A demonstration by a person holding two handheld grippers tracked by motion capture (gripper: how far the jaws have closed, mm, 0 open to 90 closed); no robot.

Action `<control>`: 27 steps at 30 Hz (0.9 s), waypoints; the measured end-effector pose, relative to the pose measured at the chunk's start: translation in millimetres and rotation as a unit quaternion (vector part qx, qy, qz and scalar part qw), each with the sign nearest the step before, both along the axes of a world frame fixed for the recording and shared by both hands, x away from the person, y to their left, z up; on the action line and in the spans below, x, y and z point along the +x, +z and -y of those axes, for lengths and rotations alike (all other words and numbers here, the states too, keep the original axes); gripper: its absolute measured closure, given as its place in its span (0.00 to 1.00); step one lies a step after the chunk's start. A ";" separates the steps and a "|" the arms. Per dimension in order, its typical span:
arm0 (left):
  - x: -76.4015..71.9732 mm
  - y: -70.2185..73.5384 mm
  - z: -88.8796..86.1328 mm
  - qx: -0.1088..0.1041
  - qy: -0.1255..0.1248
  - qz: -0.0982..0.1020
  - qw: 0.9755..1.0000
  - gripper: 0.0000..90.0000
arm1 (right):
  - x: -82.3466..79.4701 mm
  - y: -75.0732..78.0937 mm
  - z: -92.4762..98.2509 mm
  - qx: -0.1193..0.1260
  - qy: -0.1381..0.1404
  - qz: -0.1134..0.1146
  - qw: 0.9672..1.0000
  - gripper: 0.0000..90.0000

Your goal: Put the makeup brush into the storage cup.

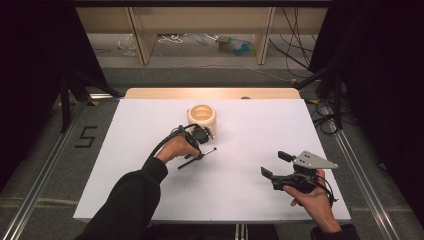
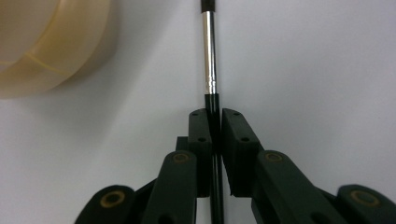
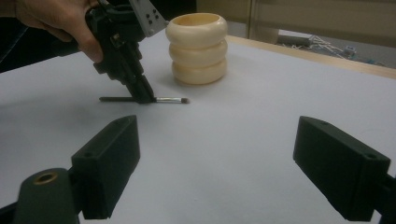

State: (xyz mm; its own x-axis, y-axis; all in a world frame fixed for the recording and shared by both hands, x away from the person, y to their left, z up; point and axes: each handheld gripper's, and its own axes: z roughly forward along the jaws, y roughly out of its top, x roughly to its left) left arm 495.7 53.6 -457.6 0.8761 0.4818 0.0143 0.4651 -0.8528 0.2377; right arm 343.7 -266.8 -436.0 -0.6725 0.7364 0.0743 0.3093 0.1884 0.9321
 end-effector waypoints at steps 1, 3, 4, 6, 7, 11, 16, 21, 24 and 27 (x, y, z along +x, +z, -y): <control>-0.4 -0.2 0.3 -0.001 0.002 0.000 1.000 0.92 | -1.7 2.4 2.5 -0.018 -0.005 -0.010 1.000 0.18; -0.5 -0.1 0.4 0.000 0.002 0.000 1.000 0.92 | -0.8 1.7 1.8 -0.009 -0.003 -0.005 1.000 0.18; -0.6 -0.1 0.7 0.001 0.001 0.001 1.000 0.92 | -0.9 1.7 1.7 -0.011 -0.004 -0.005 1.000 0.18; -0.5 0.1 1.3 0.004 -0.002 0.002 1.000 0.93 | 0.0 -0.1 0.1 0.001 0.000 -0.002 1.000 0.18; -0.6 -0.2 1.1 0.003 -0.003 0.003 1.000 0.93 | -1.6 2.4 2.5 -0.018 -0.005 -0.011 1.000 0.18; -1.1 0.2 1.4 0.007 -0.014 0.006 1.000 0.93 | -1.5 2.3 2.3 -0.018 -0.004 -0.011 1.000 0.18; -1.2 0.4 1.3 0.006 -0.017 0.007 1.000 0.93 | -0.8 1.6 1.5 -0.011 -0.003 -0.007 1.000 0.18; -1.1 1.1 0.0 0.003 -0.014 0.013 1.000 0.93 | -0.8 1.7 1.7 -0.009 -0.004 -0.007 1.000 0.18; -0.2 5.4 -3.5 -0.007 -0.010 0.015 1.000 0.93 | 0.0 0.2 1.2 -0.005 -0.003 -0.006 1.000 0.18; -0.8 8.9 -5.4 -0.020 -0.003 0.027 0.999 0.93 | -0.9 1.8 1.8 -0.008 -0.005 -0.010 1.000 0.18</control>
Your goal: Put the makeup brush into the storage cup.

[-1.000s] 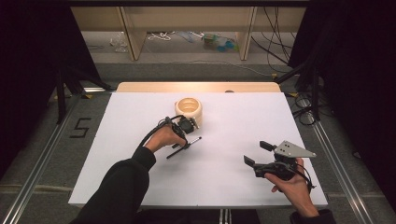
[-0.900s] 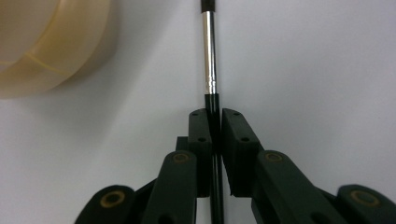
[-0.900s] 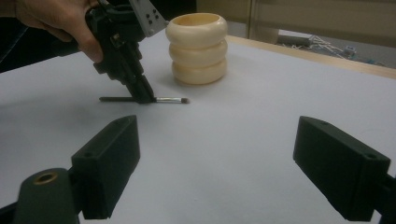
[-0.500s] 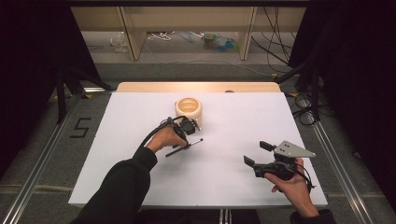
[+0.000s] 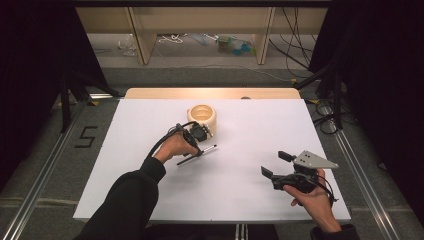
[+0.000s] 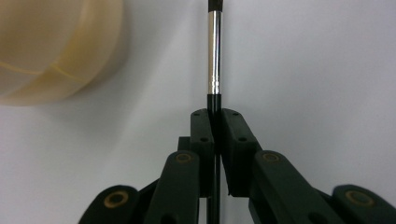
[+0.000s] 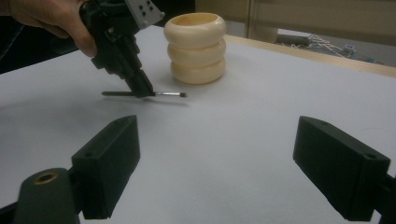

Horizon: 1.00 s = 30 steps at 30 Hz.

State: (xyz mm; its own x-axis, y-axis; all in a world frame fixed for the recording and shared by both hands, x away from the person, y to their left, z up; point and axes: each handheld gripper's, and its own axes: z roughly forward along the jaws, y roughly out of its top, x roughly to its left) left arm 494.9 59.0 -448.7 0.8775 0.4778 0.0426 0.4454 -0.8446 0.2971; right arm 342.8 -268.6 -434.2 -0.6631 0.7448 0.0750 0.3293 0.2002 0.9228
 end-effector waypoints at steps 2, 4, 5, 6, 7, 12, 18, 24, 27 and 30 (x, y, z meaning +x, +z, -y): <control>0.1 4.7 -3.1 -0.015 0.003 0.006 1.000 0.93 | 0.1 -0.6 -0.4 0.000 0.000 0.001 1.000 0.18; -0.6 10.5 -6.1 -0.027 0.008 0.016 0.999 0.93 | -0.9 0.9 0.7 -0.010 0.000 -0.006 1.000 0.18; -0.9 13.4 -7.4 -0.039 0.009 0.019 0.999 0.93 | -0.6 0.7 0.6 -0.011 -0.001 -0.002 1.000 0.18; -2.2 18.5 -9.3 -0.056 0.011 0.027 0.998 0.93 | -0.9 0.9 0.5 -0.010 0.001 -0.006 1.000 0.18; -2.2 18.5 -9.3 -0.056 0.011 0.027 0.998 0.93 | 1.1 -1.9 -1.5 0.005 0.004 0.004 1.000 0.18; -5.6 24.4 -12.1 -0.062 0.008 0.046 0.997 0.93 | 1.1 -1.6 -1.5 0.004 0.003 0.004 1.000 0.18; -11.1 34.7 -14.8 -0.087 0.004 0.072 0.994 0.93 | 1.2 -1.9 -1.4 0.002 0.002 0.005 1.000 0.18; -17.5 44.6 -15.8 -0.133 0.020 0.101 0.986 0.93 | 1.2 -2.0 -1.4 0.001 0.001 0.005 1.000 0.18; -16.9 49.6 -18.2 -0.154 0.034 0.106 0.982 0.93 | 2.1 -2.0 -0.6 -0.008 -0.003 0.012 1.000 0.18; -15.3 53.4 -21.8 -0.177 0.046 0.119 0.976 0.93 | 1.5 -2.4 -1.8 0.001 0.000 0.006 1.000 0.18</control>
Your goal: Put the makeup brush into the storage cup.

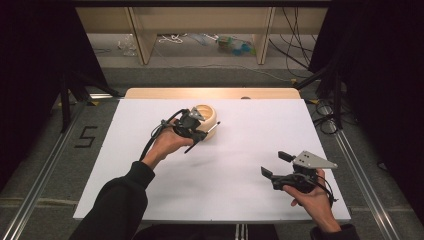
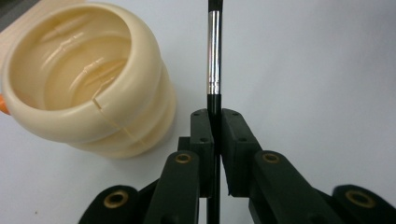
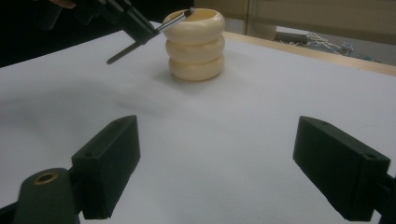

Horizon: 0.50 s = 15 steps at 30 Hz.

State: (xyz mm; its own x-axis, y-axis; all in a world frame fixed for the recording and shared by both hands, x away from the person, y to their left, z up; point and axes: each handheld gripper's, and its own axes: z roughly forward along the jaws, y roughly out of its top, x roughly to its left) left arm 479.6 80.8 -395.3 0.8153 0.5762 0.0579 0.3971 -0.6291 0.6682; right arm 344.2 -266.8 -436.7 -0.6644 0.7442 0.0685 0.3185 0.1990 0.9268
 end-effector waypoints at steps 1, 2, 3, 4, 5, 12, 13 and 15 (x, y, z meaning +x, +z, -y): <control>0.4 1.1 -1.0 -0.006 0.003 0.001 1.000 0.93 | 0.0 0.4 1.1 -0.008 -0.003 0.001 1.000 0.18; 0.6 2.1 -1.7 -0.018 0.010 0.007 1.000 0.93 | 0.6 0.2 1.4 -0.009 -0.004 0.007 1.000 0.18; 0.4 4.0 -2.6 -0.027 0.014 0.007 1.000 0.93 | 0.7 0.4 1.6 -0.008 -0.004 0.007 1.000 0.18; 0.7 5.9 -3.5 -0.035 0.019 0.009 0.999 0.93 | 0.8 0.5 1.6 -0.008 -0.004 0.007 1.000 0.18; 1.2 6.2 -3.7 -0.051 0.031 0.014 0.998 0.93 | 0.8 0.4 1.4 -0.008 -0.003 0.007 1.000 0.18; 4.2 13.6 -10.9 -0.089 0.056 0.033 0.994 0.93 | 0.1 1.0 2.5 -0.017 -0.005 0.001 1.000 0.18; 4.3 13.9 -11.2 -0.098 0.062 0.037 0.993 0.93 | 0.3 0.6 1.9 -0.010 -0.005 0.001 1.000 0.18; 4.7 15.7 -12.9 -0.107 0.064 0.035 0.992 0.93 | 0.9 0.4 1.4 -0.008 -0.004 0.008 1.000 0.18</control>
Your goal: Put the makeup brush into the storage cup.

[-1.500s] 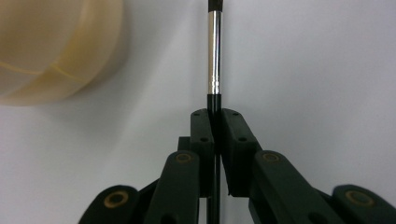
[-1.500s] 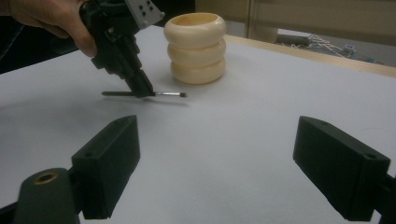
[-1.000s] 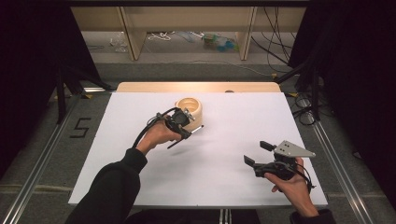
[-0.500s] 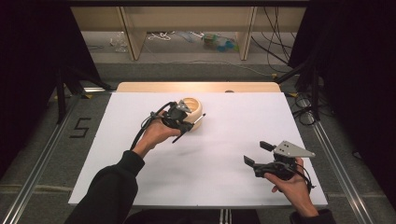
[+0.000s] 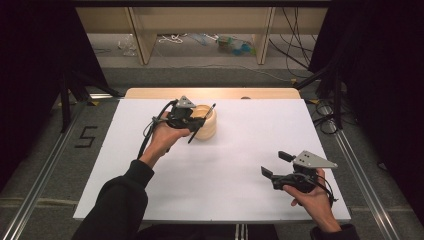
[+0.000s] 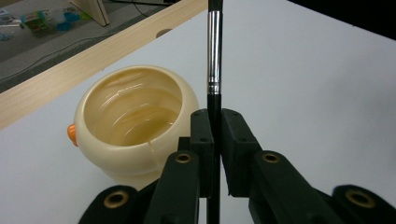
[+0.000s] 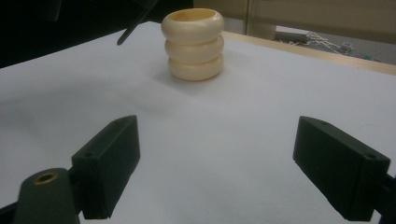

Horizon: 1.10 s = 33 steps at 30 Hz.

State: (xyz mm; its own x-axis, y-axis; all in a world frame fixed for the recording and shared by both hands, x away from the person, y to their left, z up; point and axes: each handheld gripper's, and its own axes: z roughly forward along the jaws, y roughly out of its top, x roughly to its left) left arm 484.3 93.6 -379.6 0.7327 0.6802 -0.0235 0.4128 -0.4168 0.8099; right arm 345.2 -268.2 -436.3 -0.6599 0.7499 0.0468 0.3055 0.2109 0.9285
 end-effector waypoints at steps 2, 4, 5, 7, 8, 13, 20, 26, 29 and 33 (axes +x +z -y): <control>1.1 2.8 -2.5 -0.011 0.011 0.007 1.000 0.93 | -1.4 0.3 0.1 -0.001 0.000 -0.016 1.000 0.18; 1.7 3.9 -3.8 -0.017 0.014 0.010 1.000 0.93 | -0.7 -0.2 0.4 -0.002 -0.002 -0.011 1.000 0.18; 2.2 4.9 -5.1 -0.021 0.016 0.010 1.000 0.93 | -1.0 0.3 0.1 0.002 -0.002 -0.013 1.000 0.18; 2.9 6.7 -6.9 -0.027 0.019 0.018 0.999 0.93 | 0.1 0.0 0.4 -0.001 -0.001 0.000 1.000 0.18; 3.4 7.6 -7.8 -0.029 0.024 0.021 0.999 0.93 | -0.4 0.2 0.4 -0.002 0.000 -0.007 1.000 0.18; 7.7 10.0 -12.1 -0.056 0.042 0.033 0.997 0.93 | 0.2 -0.2 0.5 -0.002 0.000 -0.001 1.000 0.18; 13.9 11.8 -17.4 -0.080 0.072 0.051 0.993 0.93 | -0.5 -0.3 0.5 -0.002 -0.001 -0.011 1.000 0.18; 18.7 13.0 -18.9 -0.099 0.091 0.066 0.989 0.93 | 0.1 -1.1 -0.6 0.007 0.003 -0.009 1.000 0.18; 20.5 13.3 -18.8 -0.106 0.099 0.072 0.987 0.93 | -0.8 0.5 0.2 0.001 0.000 -0.011 1.000 0.18; 22.9 13.5 -18.3 -0.120 0.107 0.081 0.984 0.93 | 0.0 0.2 0.2 0.000 0.001 -0.001 1.000 0.18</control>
State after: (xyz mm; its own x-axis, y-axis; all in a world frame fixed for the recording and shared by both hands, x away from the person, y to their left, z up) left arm 507.2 111.9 -366.1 0.5811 0.8082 -0.0957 0.3269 -0.1240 0.9369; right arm 345.2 -268.4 -436.1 -0.6618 0.7481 0.0484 0.3074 0.2119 0.9277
